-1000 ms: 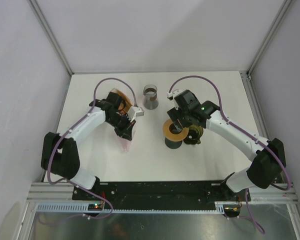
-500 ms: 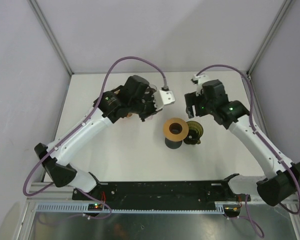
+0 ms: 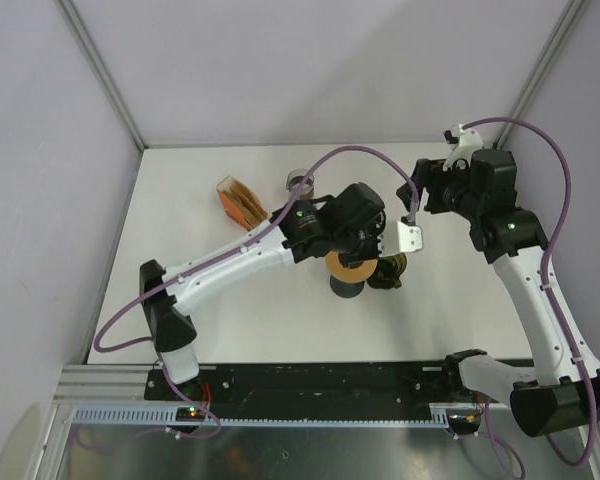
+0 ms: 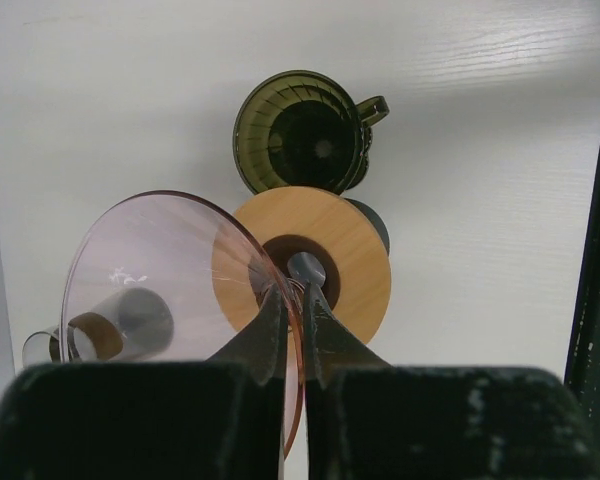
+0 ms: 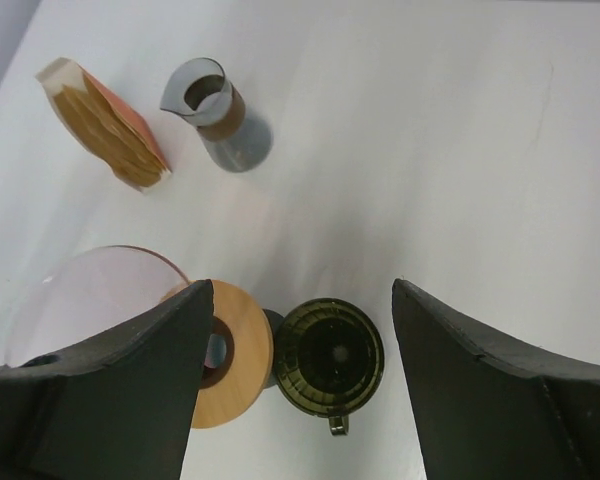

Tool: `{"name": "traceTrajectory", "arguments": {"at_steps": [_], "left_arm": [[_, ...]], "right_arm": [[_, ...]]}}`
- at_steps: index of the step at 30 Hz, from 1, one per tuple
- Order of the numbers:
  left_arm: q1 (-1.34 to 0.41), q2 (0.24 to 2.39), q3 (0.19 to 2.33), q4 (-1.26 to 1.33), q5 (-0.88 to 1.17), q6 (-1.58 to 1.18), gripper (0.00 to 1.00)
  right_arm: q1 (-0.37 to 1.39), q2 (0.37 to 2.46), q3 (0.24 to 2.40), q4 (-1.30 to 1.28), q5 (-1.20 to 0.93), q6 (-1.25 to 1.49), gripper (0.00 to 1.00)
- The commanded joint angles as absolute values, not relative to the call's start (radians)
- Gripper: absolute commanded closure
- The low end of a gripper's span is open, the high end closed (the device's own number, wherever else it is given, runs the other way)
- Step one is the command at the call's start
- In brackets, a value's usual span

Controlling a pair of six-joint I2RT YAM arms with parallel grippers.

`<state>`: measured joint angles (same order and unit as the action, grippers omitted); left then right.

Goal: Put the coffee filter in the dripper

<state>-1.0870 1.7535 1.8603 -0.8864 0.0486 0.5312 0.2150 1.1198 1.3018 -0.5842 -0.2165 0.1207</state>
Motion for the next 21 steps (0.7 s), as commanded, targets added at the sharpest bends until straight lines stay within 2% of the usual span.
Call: {"name": "traceTrajectory", "arguments": {"at_steps": [1, 7, 21], "left_arm": [[-1.089, 1.750, 1.904, -0.795, 0.010, 0.524, 1.00], [-1.094, 1.752, 1.856, -0.748, 0.003, 0.494, 1.00], [-1.095, 1.704, 1.705, -0.679, 0.026, 0.459, 1.00]], "right_arm": [[0.198, 1.104, 1.289, -0.521, -0.338, 0.148, 0.23], [0.198, 1.128, 1.270, -0.511, -0.418, 0.147, 0.23], [0.213, 1.152, 1.261, -0.506, -0.459, 0.140, 0.24]]}}
